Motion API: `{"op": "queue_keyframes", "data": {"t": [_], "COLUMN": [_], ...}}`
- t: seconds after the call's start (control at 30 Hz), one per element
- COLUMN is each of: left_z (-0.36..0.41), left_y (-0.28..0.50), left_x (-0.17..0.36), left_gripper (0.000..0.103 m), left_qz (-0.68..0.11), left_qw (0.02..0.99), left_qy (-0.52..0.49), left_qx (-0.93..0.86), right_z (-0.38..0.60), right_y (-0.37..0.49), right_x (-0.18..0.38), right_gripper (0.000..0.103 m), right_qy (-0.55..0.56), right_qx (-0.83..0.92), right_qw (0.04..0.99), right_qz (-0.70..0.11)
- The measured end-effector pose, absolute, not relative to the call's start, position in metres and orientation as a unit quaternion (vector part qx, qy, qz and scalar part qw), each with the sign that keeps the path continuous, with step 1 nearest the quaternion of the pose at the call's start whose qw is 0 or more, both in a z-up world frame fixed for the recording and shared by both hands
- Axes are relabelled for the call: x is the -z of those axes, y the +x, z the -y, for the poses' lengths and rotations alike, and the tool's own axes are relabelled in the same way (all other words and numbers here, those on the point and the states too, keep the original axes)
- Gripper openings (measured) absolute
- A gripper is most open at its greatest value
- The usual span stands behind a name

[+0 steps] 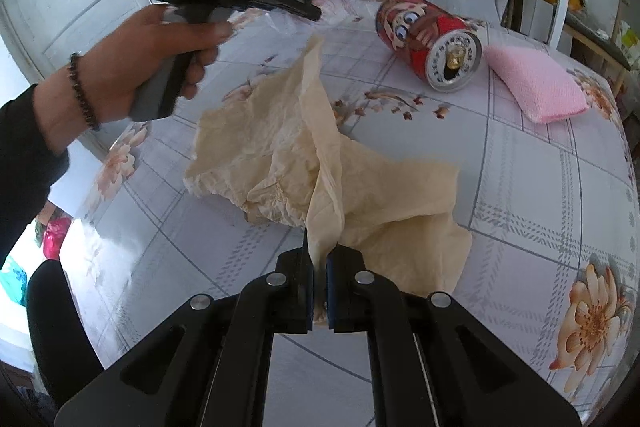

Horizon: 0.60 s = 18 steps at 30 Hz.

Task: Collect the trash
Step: 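Close the right tool on the tan paper while the left tool grasps the clear plastic bag, then lift the tan paper and plastic bag and carry them toward the blue basket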

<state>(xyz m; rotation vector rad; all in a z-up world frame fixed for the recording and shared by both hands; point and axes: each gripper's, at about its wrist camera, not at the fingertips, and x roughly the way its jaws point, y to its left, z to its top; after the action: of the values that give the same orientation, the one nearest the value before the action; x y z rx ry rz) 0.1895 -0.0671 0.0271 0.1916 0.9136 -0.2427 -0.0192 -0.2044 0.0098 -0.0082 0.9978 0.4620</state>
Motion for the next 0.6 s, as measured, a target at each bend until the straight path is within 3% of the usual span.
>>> {"op": "queue_keyframes", "data": {"t": [0.27, 0.6], "left_z": [0.011, -0.116], "left_y": [0.105, -0.096], "left_x": [-0.096, -0.142], "left_gripper": [0.012, 0.012], "left_qz": [-0.403, -0.364], "left_qw": [0.905, 0.93], "left_qy": [0.078, 0.023], "left_qx": [0.112, 0.051], "right_z": [0.192, 0.15], "right_y": [-0.025, -0.049], "right_x": [-0.013, -0.048], "right_gripper": [0.005, 0.005], "right_qy": [-0.015, -0.05], "right_qx": [-0.23, -0.263], "right_qw": [0.856, 0.864], "right_qz": [-0.463, -0.427]}}
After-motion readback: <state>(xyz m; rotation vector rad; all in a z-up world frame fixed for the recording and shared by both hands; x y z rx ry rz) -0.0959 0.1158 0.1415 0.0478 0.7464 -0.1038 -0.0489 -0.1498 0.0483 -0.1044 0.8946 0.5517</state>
